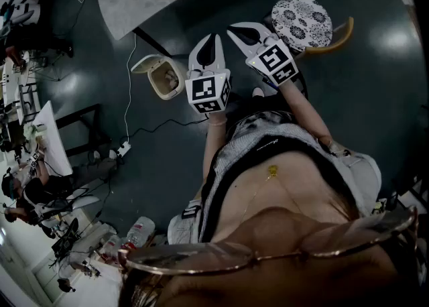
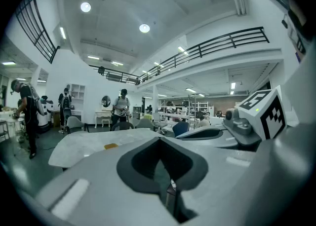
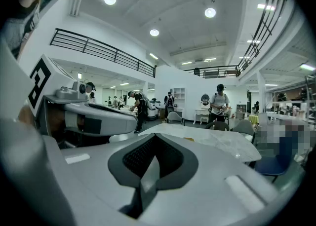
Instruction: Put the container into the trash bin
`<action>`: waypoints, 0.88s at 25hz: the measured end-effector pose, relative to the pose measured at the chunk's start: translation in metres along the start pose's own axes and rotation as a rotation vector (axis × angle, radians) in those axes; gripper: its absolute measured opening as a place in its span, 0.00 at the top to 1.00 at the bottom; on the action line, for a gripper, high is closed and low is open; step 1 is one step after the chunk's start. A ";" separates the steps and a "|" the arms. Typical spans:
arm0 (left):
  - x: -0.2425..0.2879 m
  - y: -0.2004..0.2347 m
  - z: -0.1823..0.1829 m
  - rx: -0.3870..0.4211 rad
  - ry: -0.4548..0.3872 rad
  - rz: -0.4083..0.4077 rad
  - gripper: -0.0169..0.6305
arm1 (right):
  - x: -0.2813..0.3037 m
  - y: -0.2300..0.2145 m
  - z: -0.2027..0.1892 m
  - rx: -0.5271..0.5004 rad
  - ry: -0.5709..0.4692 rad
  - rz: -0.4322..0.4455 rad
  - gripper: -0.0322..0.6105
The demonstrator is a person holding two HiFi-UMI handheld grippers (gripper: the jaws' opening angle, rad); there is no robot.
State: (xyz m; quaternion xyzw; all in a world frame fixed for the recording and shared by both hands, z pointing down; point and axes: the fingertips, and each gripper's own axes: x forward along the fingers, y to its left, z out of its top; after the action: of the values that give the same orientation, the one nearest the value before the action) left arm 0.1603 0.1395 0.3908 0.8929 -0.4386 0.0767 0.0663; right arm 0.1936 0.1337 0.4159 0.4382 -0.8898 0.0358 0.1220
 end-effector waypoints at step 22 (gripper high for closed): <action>0.080 0.125 0.010 -0.103 -0.031 -0.047 0.97 | 0.129 -0.046 0.026 0.041 -0.049 -0.002 0.91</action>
State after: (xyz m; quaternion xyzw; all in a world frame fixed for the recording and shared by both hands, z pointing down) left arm 0.1105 0.0000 0.4027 0.8995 -0.4219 0.0384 0.1070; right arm 0.1492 0.0016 0.4210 0.4423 -0.8912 0.0430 0.0914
